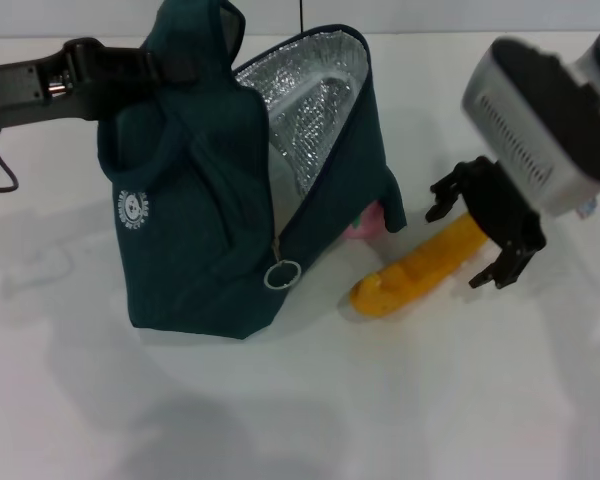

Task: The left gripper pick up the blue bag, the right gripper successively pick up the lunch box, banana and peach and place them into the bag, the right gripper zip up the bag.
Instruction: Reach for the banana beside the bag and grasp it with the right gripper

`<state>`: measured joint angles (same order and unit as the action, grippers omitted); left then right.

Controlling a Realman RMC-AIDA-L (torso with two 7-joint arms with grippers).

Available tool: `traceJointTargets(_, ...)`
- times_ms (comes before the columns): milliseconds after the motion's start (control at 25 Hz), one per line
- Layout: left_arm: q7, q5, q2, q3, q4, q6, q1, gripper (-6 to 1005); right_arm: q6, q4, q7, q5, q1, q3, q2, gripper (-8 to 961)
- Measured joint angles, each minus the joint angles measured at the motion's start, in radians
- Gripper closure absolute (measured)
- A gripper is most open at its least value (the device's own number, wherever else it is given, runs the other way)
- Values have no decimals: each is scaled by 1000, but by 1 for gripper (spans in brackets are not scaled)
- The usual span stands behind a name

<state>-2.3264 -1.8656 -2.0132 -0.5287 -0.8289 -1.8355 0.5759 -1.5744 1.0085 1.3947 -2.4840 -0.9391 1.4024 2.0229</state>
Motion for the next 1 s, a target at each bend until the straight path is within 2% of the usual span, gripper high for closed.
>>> traceJointTargets(120,1,0,-1,0,2,1,0,956,76,-34,-12,23,7,66,0,96)
traceJointTargets(360,2,0,-1,0,2,8,2,957,157,-90,-35,44,6,116,3,109)
traceJointTargets(1000,11,0,-5,0,4,10,2,956,225,-158,-68,99,-1,141,3,142)
